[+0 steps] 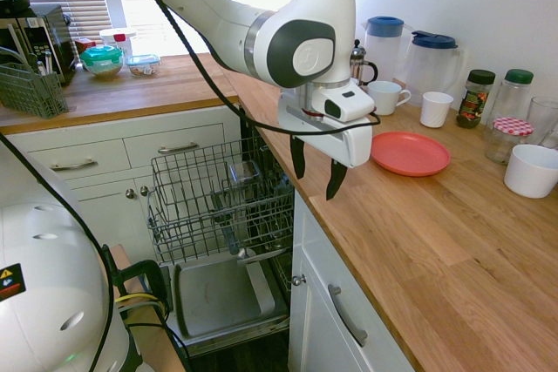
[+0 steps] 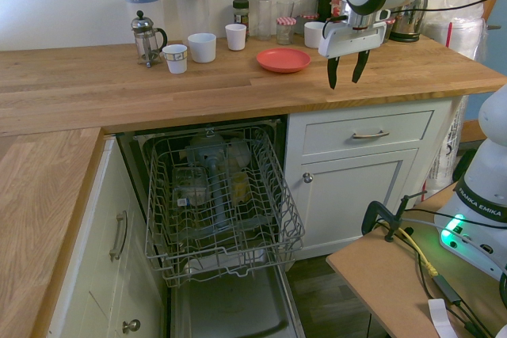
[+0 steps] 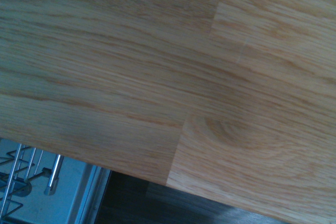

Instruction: Put the plate in the dishwasher

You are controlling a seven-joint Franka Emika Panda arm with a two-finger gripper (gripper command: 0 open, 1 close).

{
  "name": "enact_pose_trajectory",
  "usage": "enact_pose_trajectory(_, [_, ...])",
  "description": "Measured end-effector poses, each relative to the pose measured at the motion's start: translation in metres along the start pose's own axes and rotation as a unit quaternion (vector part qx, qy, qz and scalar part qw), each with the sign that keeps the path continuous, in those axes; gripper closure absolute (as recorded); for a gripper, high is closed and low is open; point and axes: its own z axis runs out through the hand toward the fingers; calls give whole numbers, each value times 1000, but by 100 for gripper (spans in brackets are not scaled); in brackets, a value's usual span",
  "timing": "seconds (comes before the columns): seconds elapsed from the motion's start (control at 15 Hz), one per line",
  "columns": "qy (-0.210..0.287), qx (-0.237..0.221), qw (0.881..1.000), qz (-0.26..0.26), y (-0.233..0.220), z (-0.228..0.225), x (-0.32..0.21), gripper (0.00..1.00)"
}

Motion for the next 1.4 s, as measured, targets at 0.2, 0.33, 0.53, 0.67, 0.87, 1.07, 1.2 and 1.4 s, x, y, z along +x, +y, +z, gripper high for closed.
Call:
enact_pose_trajectory(0.2, [5, 6, 1000, 4, -2, -2, 1, 0])
enact_pose_trajectory(0.33, [9, 22, 1000, 15, -4, -13, 10, 0])
enact_pose_trajectory(0.53, [14, 53, 998, 43, 3, -36, 47, 0])
enact_pose_trajectory(0.67, [5, 74, 995, 60, 2, -43, 80, 0])
enact_pose_trajectory(0.87, [-22, 107, 991, 74, -18, -39, 130, 0])
enact_pose_trajectory(1.07, [-54, 131, 986, 88, -44, -28, 174, 0])
enact_pose_trajectory(1.2, [-70, 135, 983, 101, -57, -17, 199, 0])
enact_pose_trajectory(1.4, [-76, 137, 980, 119, -69, 1, 229, 0])
